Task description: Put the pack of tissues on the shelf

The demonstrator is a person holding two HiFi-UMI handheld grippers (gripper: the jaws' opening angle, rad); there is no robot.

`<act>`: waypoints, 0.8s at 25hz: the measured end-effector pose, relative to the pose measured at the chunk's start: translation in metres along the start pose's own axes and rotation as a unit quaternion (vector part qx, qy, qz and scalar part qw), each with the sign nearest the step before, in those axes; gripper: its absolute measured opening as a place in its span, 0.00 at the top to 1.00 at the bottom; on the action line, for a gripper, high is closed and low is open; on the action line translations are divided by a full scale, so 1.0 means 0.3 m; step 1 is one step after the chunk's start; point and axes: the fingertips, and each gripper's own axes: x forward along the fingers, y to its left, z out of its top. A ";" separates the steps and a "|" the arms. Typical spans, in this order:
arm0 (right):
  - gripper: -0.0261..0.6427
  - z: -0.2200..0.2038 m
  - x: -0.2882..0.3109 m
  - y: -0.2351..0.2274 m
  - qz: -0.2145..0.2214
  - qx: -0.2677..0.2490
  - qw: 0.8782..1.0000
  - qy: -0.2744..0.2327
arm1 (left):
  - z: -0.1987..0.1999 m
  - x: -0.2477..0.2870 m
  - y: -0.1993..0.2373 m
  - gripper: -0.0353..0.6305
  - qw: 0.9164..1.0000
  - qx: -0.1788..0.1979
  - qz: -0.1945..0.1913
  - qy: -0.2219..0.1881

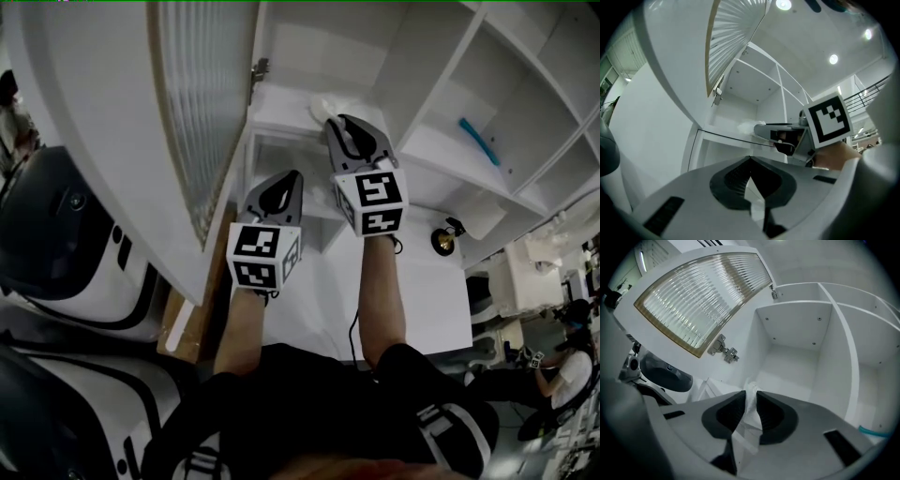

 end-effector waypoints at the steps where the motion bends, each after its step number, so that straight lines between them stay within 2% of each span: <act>1: 0.82 -0.002 0.004 0.006 0.002 -0.003 1.000 0.000 | -0.003 0.003 0.001 0.93 1.000 -0.001 0.000 0.000; 5: 0.74 0.014 -0.006 0.032 0.010 0.003 1.000 -0.018 | -0.007 0.005 0.001 0.93 1.000 -0.004 -0.001 0.000; 10: 0.72 0.082 -0.098 0.014 -0.033 0.010 0.995 -0.089 | -0.009 -0.006 -0.005 0.93 1.000 -0.007 -0.007 -0.001; 14: 0.72 0.078 -0.187 0.008 -0.038 0.095 0.986 -0.129 | -0.015 -0.023 -0.014 0.93 1.000 -0.009 -0.010 0.000; 16: 0.75 0.028 -0.221 0.010 -0.049 0.121 0.985 -0.111 | -0.021 -0.037 -0.022 0.93 1.000 -0.013 -0.009 -0.001; 20: 0.84 -0.089 -0.274 0.016 -0.090 0.135 0.985 -0.059 | -0.055 -0.048 -0.040 0.93 1.000 -0.015 -0.007 0.011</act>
